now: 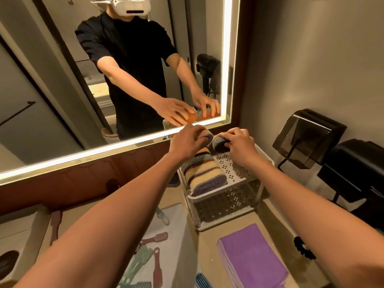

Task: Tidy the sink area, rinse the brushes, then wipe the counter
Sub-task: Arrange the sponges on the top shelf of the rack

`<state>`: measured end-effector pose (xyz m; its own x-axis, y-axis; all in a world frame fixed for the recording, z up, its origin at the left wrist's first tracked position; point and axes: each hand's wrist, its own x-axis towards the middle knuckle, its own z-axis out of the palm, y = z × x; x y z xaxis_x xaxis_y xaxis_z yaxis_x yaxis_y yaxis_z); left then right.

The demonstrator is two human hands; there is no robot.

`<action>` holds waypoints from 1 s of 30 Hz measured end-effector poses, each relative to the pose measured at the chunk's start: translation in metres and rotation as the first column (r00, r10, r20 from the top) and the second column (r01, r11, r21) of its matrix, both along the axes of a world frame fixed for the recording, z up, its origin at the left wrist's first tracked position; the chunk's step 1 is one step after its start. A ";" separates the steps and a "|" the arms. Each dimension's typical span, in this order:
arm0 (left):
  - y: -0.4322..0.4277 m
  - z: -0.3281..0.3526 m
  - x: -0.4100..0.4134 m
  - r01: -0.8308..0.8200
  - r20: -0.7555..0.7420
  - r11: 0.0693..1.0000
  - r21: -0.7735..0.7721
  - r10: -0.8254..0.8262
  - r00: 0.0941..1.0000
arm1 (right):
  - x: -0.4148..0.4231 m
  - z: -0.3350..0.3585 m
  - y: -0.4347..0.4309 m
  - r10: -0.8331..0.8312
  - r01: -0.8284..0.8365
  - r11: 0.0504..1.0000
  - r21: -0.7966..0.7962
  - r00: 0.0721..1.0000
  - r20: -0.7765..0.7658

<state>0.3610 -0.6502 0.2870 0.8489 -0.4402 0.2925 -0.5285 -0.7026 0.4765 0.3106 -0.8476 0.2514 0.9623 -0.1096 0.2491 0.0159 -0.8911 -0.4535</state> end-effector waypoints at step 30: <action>-0.012 -0.004 -0.003 0.051 0.051 0.999 0.006 -0.052 0.997 | 0.016 -0.033 0.003 0.093 -0.102 0.987 -0.128 0.993 -0.075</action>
